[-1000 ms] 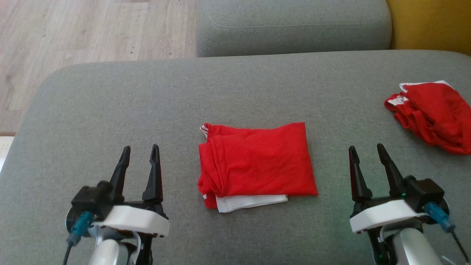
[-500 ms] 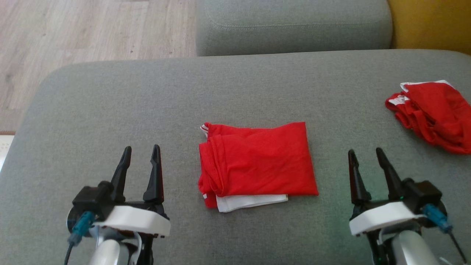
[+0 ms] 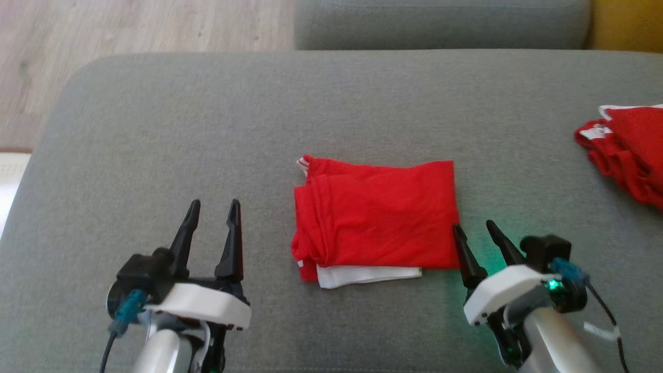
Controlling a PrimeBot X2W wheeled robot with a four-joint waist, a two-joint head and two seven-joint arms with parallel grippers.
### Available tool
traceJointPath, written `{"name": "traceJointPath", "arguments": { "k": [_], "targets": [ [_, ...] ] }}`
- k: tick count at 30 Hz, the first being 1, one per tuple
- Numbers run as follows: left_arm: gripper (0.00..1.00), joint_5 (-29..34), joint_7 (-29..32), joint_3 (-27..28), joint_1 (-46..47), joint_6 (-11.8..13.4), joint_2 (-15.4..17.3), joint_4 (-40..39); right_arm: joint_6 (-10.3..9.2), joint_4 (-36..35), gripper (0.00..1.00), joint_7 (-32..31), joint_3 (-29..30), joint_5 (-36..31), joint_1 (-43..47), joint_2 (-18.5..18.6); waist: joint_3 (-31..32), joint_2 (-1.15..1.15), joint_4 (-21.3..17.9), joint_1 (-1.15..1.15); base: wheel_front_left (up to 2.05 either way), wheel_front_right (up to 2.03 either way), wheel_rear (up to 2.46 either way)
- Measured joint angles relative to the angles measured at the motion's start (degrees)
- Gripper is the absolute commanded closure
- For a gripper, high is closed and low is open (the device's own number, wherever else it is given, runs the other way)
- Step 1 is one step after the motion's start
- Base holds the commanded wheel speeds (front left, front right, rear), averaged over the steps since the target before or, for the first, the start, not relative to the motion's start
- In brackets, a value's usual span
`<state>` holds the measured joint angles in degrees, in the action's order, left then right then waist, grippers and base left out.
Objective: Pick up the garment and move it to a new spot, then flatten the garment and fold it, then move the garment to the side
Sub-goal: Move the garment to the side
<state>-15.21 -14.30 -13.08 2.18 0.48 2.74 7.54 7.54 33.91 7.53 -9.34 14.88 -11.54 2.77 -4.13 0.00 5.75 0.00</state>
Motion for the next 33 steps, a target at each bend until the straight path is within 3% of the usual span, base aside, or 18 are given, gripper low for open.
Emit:
{"name": "traceJointPath", "arguments": {
  "k": [18, 19, 20, 24, 29, 33],
  "targets": [
    [0.0, -0.08, 0.0, -1.31, 2.31, 0.1, -0.01, 0.23, 0.0, 17.13, 0.0, -1.1, -5.55, 7.82, -13.04, 0.52, -4.19, 0.0, 3.68, 0.0, 0.0, 0.0, 0.0],
    [0.0, -0.08, 0.0, -1.31, 2.49, 0.1, -0.01, 0.24, 0.0, 17.6, 0.65, -1.24, -6.24, 7.87, -13.51, 0.66, -4.22, 0.0, 3.6, 0.0, 0.0, 0.0, 0.0],
    [0.0, -0.08, 0.0, -1.31, 2.74, 0.1, 0.0, 0.29, 0.0, 18.04, 1.0, -1.24, -6.93, 7.91, -13.9, 0.77, -4.24, 0.0, 3.49, 0.0, 0.0, 0.0, 0.0],
    [0.0, -0.07, 0.0, -1.24, 3.09, 0.1, -0.01, 0.4, 0.0, 20.02, 1.0, 0.29, -8.98, 6.17, -14.96, 0.69, -4.03, 0.0, 2.66, 0.0, 0.0, 0.0, 0.0],
    [0.0, -0.05, 0.0, -1.22, 3.08, 0.03, -0.01, 0.51, 0.0, 22.21, 1.0, 2.82, -10.73, -0.7, -16.46, 0.91, -3.28, 0.0, 0.96, 0.0, 0.0, 0.0, 0.0],
    [0.0, 0.0, 0.0, -1.21, 3.06, -0.03, -0.01, 0.49, 0.0, 21.9, 1.0, 3.91, -12.95, -5.36, -17.34, 2.91, -2.63, 0.0, -0.99, 0.0, 0.0, 0.0, 0.0]
  ]
}}
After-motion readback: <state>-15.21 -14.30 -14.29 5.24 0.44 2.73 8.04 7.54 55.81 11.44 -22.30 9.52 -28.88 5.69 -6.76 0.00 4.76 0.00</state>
